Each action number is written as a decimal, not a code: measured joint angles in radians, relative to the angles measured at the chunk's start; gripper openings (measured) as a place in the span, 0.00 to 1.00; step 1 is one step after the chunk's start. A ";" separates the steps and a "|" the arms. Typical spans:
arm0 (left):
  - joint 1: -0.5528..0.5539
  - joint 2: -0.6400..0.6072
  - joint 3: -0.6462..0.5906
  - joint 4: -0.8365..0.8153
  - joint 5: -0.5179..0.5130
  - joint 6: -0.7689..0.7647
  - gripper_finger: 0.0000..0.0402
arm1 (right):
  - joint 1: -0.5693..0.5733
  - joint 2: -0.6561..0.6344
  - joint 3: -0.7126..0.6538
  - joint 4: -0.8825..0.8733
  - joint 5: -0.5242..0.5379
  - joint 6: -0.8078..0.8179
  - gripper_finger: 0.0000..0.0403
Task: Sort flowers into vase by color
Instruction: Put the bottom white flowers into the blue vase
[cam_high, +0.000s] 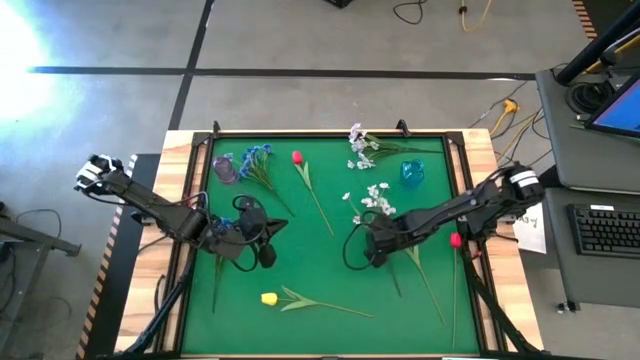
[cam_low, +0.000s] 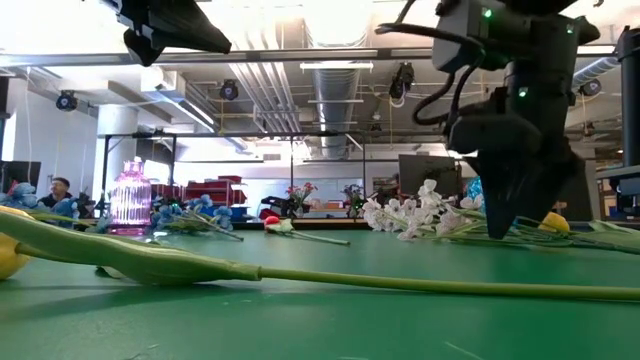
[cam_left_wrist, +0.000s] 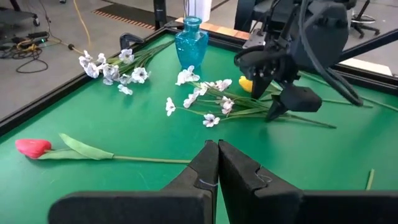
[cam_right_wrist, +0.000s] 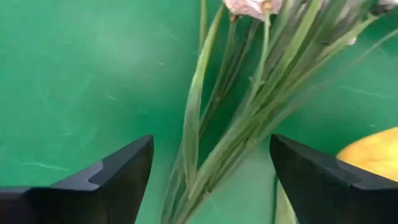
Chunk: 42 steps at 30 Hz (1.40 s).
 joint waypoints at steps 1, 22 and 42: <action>0.000 0.000 0.000 0.001 0.000 0.001 0.00 | 0.000 0.011 0.006 0.000 0.000 0.000 0.72; 0.000 0.000 -0.001 0.003 -0.001 0.003 0.00 | -0.001 0.021 0.051 0.030 0.020 -0.045 0.04; 0.000 0.000 -0.001 0.058 -0.019 0.033 0.00 | -0.096 -0.378 0.010 0.638 0.325 -0.643 0.05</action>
